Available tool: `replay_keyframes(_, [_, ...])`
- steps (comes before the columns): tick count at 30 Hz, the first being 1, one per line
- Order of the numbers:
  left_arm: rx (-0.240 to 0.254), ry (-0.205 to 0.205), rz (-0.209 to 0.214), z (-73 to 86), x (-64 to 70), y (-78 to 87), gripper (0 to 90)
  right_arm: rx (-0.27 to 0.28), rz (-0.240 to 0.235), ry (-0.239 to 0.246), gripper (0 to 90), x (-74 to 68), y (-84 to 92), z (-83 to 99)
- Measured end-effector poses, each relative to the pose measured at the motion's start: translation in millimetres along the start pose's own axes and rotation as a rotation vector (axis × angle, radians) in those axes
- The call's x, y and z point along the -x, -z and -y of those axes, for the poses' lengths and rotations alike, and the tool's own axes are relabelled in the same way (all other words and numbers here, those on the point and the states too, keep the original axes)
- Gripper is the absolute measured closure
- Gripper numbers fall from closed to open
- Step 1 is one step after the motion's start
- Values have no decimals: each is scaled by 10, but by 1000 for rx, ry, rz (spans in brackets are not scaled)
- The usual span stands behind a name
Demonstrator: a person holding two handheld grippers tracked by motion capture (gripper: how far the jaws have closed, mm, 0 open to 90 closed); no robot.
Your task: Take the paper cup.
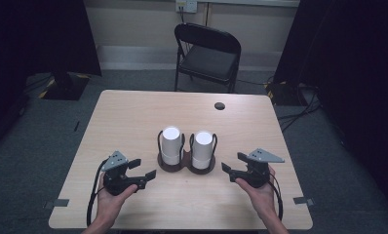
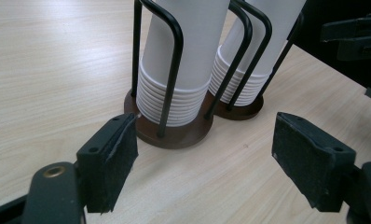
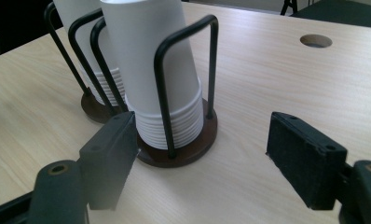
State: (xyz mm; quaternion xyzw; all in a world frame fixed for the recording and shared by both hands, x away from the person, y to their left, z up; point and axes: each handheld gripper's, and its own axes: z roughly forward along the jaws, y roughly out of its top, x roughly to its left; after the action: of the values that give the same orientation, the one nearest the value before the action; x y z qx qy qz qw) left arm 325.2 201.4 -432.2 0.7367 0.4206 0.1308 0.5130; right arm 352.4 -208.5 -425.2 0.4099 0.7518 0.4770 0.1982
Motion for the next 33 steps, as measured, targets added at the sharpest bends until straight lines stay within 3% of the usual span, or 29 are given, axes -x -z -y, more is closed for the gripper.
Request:
replay_keyframes(5, [-14, 26, 27, 7, 19, -21, 200, -5, 1, 11, 241, -7, -30, -86])
replay_keyframes(9, [-21, -21, 8, 7, 51, -33, 199, 22, -26, 11, 241, 24, -15, -198])
replay_keyframes(14, [-16, -5, 9, 10, 43, -21, 192, 55, -40, 31, 242, 22, -25, -362])
replay_keyframes(17, [-17, -24, 8, 21, 57, -29, 235, 58, -58, 41, 242, -15, -71, -433])
replay_keyframes(24, [-22, -52, -17, 33, 76, -52, 220, 71, -97, 69, 243, -110, -185, -569])
replay_keyframes(33, [-14, -42, -25, 26, 61, -35, 220, 72, -130, 110, 256, -197, -378, -713])
